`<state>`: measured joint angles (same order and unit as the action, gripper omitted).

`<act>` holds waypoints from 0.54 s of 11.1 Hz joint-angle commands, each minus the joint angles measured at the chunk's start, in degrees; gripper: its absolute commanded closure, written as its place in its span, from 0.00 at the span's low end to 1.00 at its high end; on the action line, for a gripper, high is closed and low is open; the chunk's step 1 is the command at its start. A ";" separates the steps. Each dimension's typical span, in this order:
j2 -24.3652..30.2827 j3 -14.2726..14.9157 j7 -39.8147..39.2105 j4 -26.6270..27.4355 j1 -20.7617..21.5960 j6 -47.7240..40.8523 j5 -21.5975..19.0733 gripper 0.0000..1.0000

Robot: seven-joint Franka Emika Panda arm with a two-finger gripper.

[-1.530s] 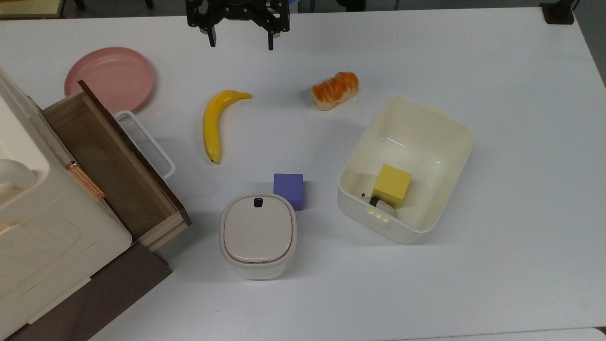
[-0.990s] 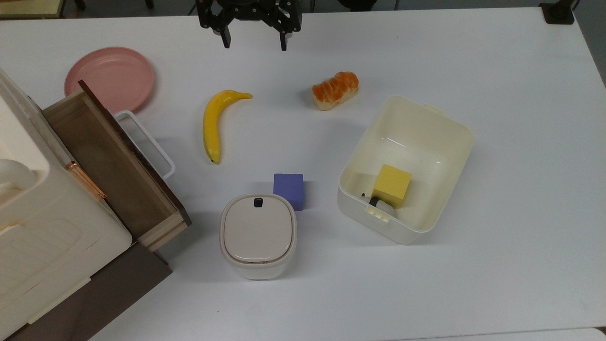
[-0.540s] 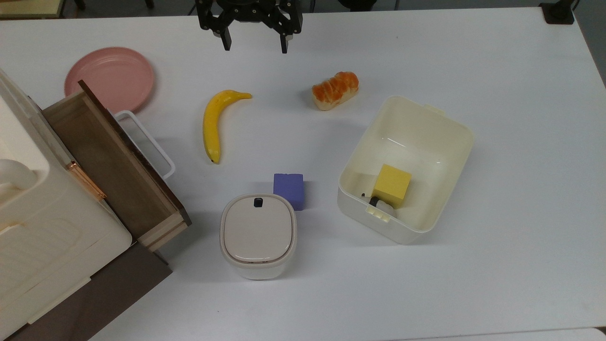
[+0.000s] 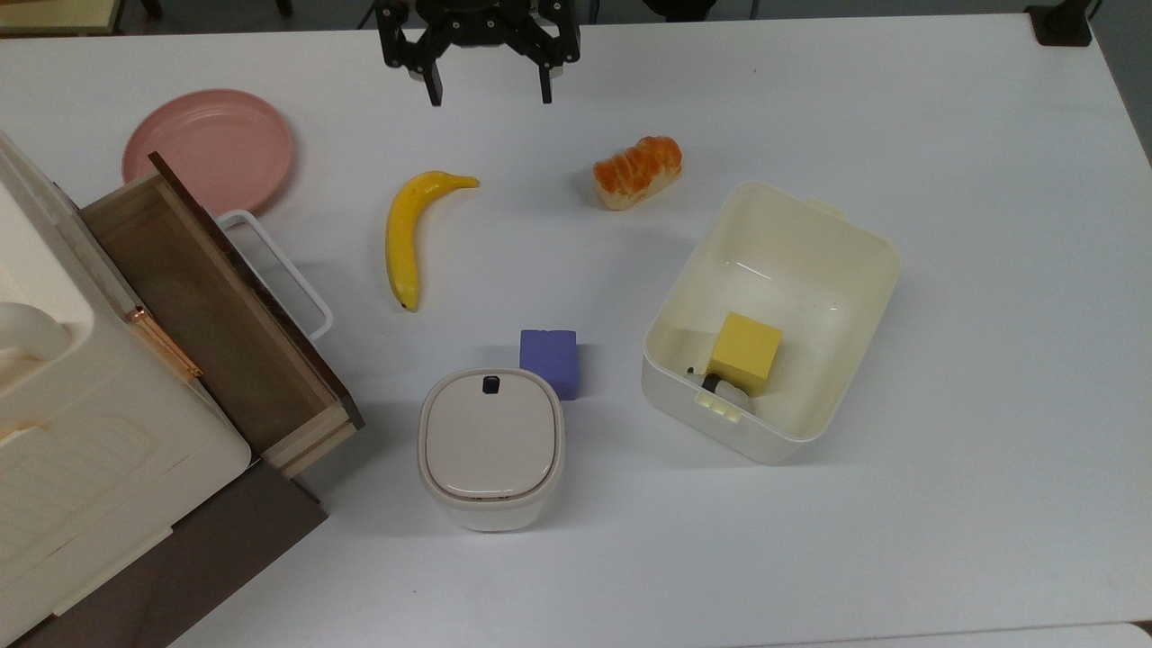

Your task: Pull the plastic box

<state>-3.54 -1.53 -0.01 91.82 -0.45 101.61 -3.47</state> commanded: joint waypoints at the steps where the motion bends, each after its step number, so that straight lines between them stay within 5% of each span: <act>1: -0.24 -1.89 -15.50 0.47 0.71 5.17 -0.31 0.00; 6: -4.89 -1.98 -39.94 0.20 4.56 8.06 -0.31 0.00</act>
<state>-6.16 -3.78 -30.73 91.89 1.82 106.73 -3.47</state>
